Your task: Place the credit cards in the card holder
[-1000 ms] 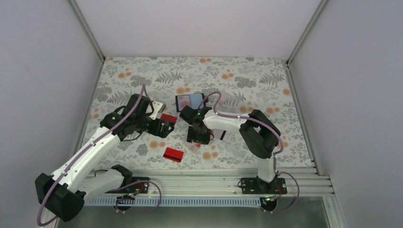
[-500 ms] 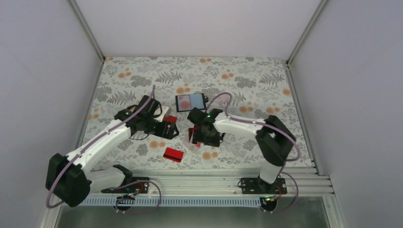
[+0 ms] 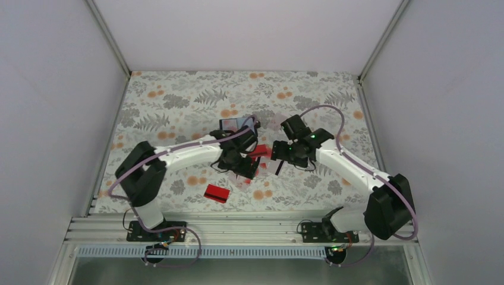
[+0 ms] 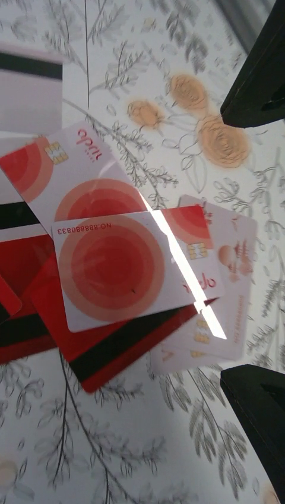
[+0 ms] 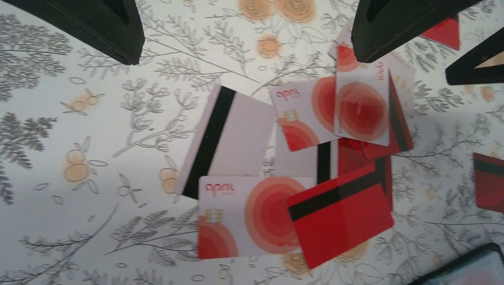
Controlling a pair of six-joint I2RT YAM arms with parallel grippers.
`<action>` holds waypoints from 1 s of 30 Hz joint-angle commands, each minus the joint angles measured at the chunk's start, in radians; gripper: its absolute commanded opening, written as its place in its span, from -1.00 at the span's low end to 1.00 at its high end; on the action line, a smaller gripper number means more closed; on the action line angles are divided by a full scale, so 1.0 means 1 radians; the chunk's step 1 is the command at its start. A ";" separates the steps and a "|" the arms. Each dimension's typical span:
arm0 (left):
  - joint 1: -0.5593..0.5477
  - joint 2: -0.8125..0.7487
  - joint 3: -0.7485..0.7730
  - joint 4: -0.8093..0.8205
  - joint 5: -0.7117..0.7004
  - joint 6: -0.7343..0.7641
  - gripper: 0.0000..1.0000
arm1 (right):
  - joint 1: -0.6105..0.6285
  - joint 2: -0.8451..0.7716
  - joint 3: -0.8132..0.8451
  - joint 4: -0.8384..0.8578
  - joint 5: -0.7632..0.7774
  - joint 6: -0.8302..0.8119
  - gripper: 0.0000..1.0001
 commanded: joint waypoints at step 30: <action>-0.109 0.274 0.090 -0.059 -0.132 -0.186 0.54 | -0.171 -0.187 -0.196 0.060 -0.145 -0.261 0.78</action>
